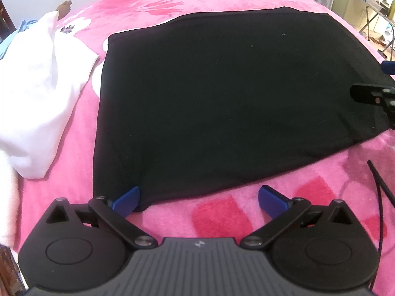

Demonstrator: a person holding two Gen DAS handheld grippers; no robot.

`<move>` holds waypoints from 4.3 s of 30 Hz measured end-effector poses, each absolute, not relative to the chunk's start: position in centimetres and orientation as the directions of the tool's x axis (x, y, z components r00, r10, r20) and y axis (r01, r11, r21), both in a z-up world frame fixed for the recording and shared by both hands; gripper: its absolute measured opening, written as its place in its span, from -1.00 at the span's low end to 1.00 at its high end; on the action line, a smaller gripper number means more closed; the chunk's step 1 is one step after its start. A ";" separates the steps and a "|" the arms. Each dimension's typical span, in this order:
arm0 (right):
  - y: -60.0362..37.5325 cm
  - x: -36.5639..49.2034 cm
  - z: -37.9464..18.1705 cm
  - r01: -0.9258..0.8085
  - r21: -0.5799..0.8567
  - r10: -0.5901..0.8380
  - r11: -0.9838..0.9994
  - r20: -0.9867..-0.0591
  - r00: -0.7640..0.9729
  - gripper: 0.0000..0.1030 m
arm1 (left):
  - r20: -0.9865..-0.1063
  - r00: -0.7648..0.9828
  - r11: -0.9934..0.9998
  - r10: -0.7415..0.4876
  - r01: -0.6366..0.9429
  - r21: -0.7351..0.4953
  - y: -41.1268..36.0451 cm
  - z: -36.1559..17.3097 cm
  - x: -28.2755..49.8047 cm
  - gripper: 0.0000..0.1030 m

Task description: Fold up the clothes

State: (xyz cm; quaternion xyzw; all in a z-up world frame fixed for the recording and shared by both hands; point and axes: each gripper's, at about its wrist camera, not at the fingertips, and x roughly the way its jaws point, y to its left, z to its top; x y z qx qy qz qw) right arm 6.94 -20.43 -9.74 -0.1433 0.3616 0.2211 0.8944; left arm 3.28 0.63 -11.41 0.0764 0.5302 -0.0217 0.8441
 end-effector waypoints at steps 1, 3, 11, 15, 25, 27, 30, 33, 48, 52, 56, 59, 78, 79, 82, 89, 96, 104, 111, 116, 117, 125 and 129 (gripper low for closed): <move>-20.4 7.0 -9.9 -0.501 -0.095 0.294 0.860 -0.711 0.639 0.94 | -0.899 0.436 0.987 0.045 0.117 0.106 0.6 -11.4 3.3 1.00; -20.5 7.1 -10.0 -0.504 -0.087 0.303 0.859 -0.707 0.639 0.84 | -0.899 0.435 0.988 0.046 0.116 0.106 0.6 -11.5 3.3 1.00; -21.6 7.7 -10.4 -0.498 -0.037 0.329 0.866 -0.709 0.623 -0.02 | -0.897 0.438 0.987 0.055 0.115 0.116 0.3 -11.6 3.4 1.00; -23.0 8.1 -11.0 -0.471 0.005 0.332 0.882 -0.718 0.612 -0.36 | -0.897 0.438 0.986 0.056 0.115 0.117 0.3 -11.7 3.4 1.00; -28.3 9.6 -11.3 -0.327 0.021 0.244 0.945 -0.712 0.659 -0.64 | -0.893 0.446 0.986 0.050 0.119 0.115 0.5 -11.9 3.3 1.00; -30.0 10.1 -11.2 -0.259 0.029 0.202 0.965 -0.713 0.672 -0.64 | -0.892 0.449 0.986 0.049 0.121 0.115 0.5 -11.9 3.3 1.00; -32.3 10.3 -11.1 -0.165 0.051 0.151 0.985 -0.713 0.684 -0.64 | -0.890 0.453 0.986 0.044 0.124 0.112 0.7 -11.9 3.3 1.00; -33.3 10.0 -10.6 -0.124 0.073 0.139 0.990 -0.701 0.700 -0.64 | -0.887 0.460 0.992 0.038 0.090 0.089 1.3 -11.6 3.4 1.00; -31.8 9.4 -8.5 -0.180 0.119 0.214 0.977 -0.641 0.737 -0.63 | -0.812 0.584 0.997 -0.001 0.062 0.043 2.5 -7.6 2.3 0.99; -31.5 9.5 -8.6 -0.194 0.128 0.231 0.973 -0.642 0.732 -0.63 | -0.812 0.582 0.998 -0.044 0.065 -0.008 2.6 -7.4 2.3 0.99; -30.8 9.4 -8.7 -0.216 0.131 0.249 0.968 -0.644 0.723 -0.63 | -0.826 0.559 0.997 -0.070 0.068 -0.039 2.8 -8.1 2.8 0.99; -30.4 9.2 -8.8 -0.231 0.134 0.261 0.964 -0.646 0.717 -0.63 | -0.824 0.564 0.998 -0.060 0.063 -0.030 2.6 -8.6 2.9 0.99; -27.0 7.8 -9.2 -0.394 0.158 0.406 0.905 -0.599 0.690 -0.62 | -0.718 0.683 0.982 -0.131 0.186 -0.002 3.0 -8.1 2.0 0.92; -26.4 7.3 -9.3 -0.436 0.151 0.434 0.887 -0.598 0.674 -0.62 | -0.710 0.690 0.977 -0.141 0.214 0.014 2.5 -8.2 1.6 0.89; -24.4 5.4 -9.5 -0.557 0.106 0.503 0.824 -0.588 0.633 -0.62 | -0.703 0.686 0.959 -0.187 0.282 0.021 1.2 -8.5 0.9 0.72; -20.6 2.6 -10.2 -0.699 0.069 0.585 0.712 -0.609 0.535 -0.62 | -0.720 0.645 0.936 -0.256 0.353 -0.017 0.5 -9.9 0.4 0.06; -19.2 2.3 -11.3 -0.726 0.060 0.580 0.685 -0.648 0.494 -0.63 | -0.752 0.617 0.943 -0.231 0.331 -0.019 1.8 -10.9 0.2 -0.46; -18.0 -0.1 -11.7 -0.821 -0.009 0.591 0.570 -0.691 0.417 -0.73 | -0.781 0.592 0.955 -0.197 0.297 -0.016 4.4 -11.4 -0.6 -0.57; -15.0 1.2 -12.7 -0.844 -0.105 0.575 0.526 -0.687 0.444 -0.83 | -0.785 0.588 0.954 -0.196 0.299 -0.015 4.9 -11.2 -0.7 -0.56; -14.2 -1.4 -12.6 -0.889 -0.183 0.567 0.420 -0.712 0.414 -0.91 | -0.788 0.583 0.961 -0.197 0.273 -0.039 6.0 -11.2 -1.1 -0.56; -14.1 -1.3 -12.2 -0.887 -0.185 0.570 0.422 -0.707 0.419 -0.91 | -0.789 0.583 0.963 -0.197 0.268 -0.042 6.1 -11.2 -1.2 -0.56; -12.8 -0.2 -12.9 -0.887 -0.191 0.570 0.421 -0.704 0.423 -0.91 | -0.772 0.609 0.966 -0.183 0.258 -0.025 6.9 -10.4 -1.9 -0.56; -12.9 -0.4 -11.7 -0.914 -0.112 0.604 0.391 -0.718 0.346 -0.92 | -0.763 0.622 0.971 -0.175 0.238 -0.029 7.9 -9.9 -1.9 -0.55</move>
